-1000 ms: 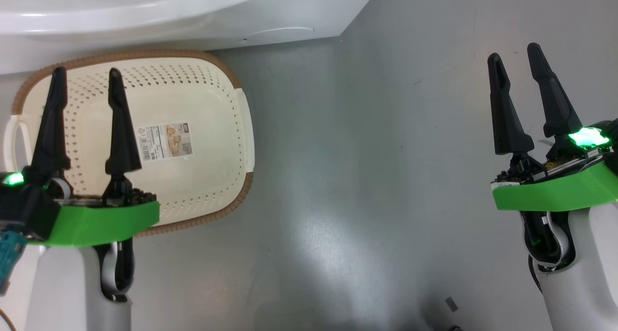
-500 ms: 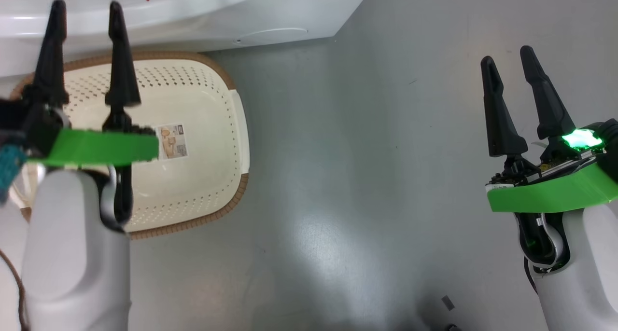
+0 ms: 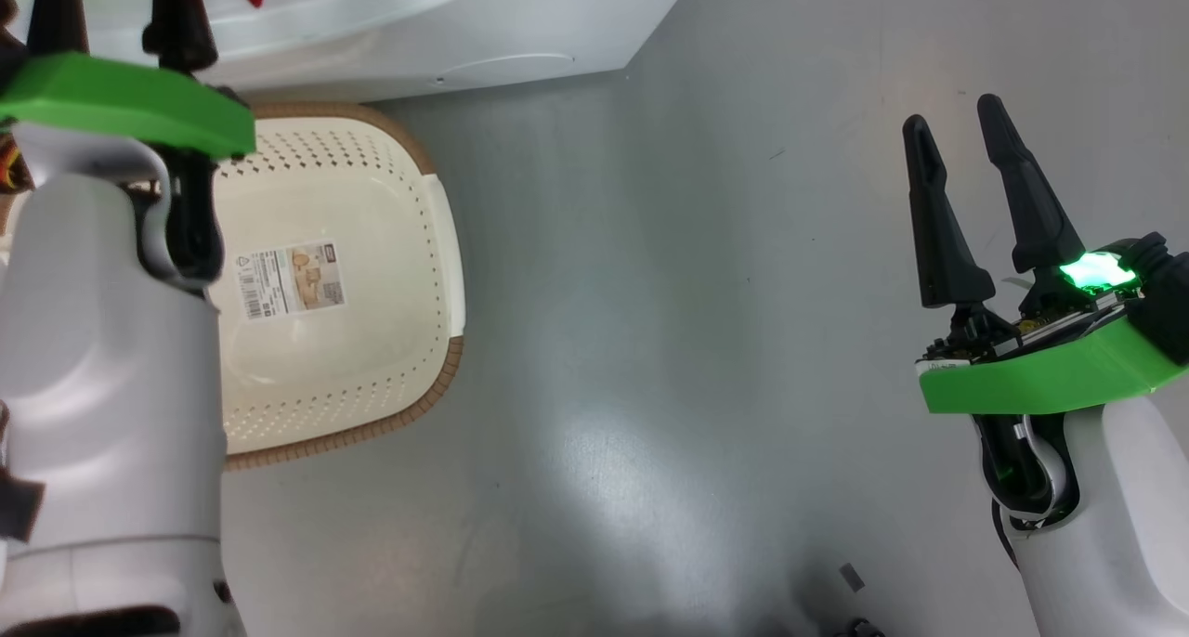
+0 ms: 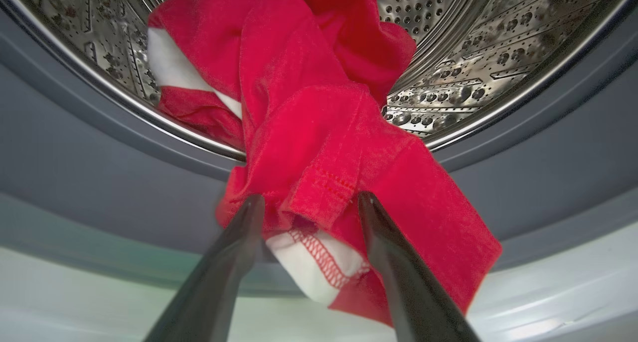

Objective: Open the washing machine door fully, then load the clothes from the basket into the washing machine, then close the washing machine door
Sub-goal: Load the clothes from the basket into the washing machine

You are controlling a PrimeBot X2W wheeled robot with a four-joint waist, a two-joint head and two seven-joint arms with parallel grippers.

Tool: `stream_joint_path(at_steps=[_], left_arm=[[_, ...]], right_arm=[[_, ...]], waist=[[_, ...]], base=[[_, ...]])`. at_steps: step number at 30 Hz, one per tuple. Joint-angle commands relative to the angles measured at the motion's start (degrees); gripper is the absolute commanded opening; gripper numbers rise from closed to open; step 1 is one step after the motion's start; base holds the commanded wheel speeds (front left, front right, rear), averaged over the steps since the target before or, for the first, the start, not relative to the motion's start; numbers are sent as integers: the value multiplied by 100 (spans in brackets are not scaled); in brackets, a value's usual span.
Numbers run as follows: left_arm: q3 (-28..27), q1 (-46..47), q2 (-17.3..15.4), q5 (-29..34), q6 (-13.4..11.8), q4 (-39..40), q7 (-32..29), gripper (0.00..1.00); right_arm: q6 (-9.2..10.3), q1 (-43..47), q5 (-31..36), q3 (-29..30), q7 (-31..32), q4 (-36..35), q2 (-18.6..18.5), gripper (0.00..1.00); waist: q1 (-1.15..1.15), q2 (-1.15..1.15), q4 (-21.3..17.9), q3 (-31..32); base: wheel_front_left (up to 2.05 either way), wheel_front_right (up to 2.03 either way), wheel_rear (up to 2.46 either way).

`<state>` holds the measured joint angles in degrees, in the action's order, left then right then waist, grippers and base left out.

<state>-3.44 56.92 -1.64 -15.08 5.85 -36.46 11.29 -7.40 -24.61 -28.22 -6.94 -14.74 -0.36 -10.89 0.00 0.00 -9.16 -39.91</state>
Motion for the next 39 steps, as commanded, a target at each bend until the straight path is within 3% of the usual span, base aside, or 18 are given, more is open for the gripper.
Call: stream_joint_path(at_steps=[1, 9, 10, 11, 12, 13, 24, 39], left_arm=[[-128, 166, -149, -144, 43, -56, -51, 100], [-134, 846, -184, -441, 82, -940, -538, 100], [-138, 914, -197, -457, 68, -1035, -587, 95], [-139, 981, -205, -468, 55, -1119, -623, 50], [-118, 1038, -220, -453, 39, -1194, -647, 33], [-100, 1084, -231, -446, 33, -1272, -679, 0], [203, 1694, -446, -142, -103, -1605, -353, 0], [761, 2894, -1341, 669, -362, -2043, 319, 0]], right_arm=[[-9, 156, 15, -133, -26, -115, 3, 100], [-9, 164, 7, -173, -26, -97, 20, 100], [-9, 170, 6, -173, -26, -93, 25, 100], [-9, 176, 6, -175, -26, -88, 30, 100], [-9, 180, 5, -177, -26, -84, 35, 100], [-9, 185, 5, -179, -26, -80, 39, 100], [-9, 200, -6, -193, -26, -85, 45, 100], [-9, 71, -84, -230, -26, -86, 350, 100]], waist=[[0, 0, -15, -8], [0, 0, -95, -2], [0, 0, -105, 4], [0, 0, -116, 10], [0, 0, -126, 16], [0, 0, -134, 22], [0, 0, -166, 7], [0, 0, -859, -446]], base=[[0, 0, 0], [0, 0, 0], [0, 0, 0], [0, 0, 0], [0, 0, 0], [0, 0, 0], [0, 0, 0], [0, 0, 0]])
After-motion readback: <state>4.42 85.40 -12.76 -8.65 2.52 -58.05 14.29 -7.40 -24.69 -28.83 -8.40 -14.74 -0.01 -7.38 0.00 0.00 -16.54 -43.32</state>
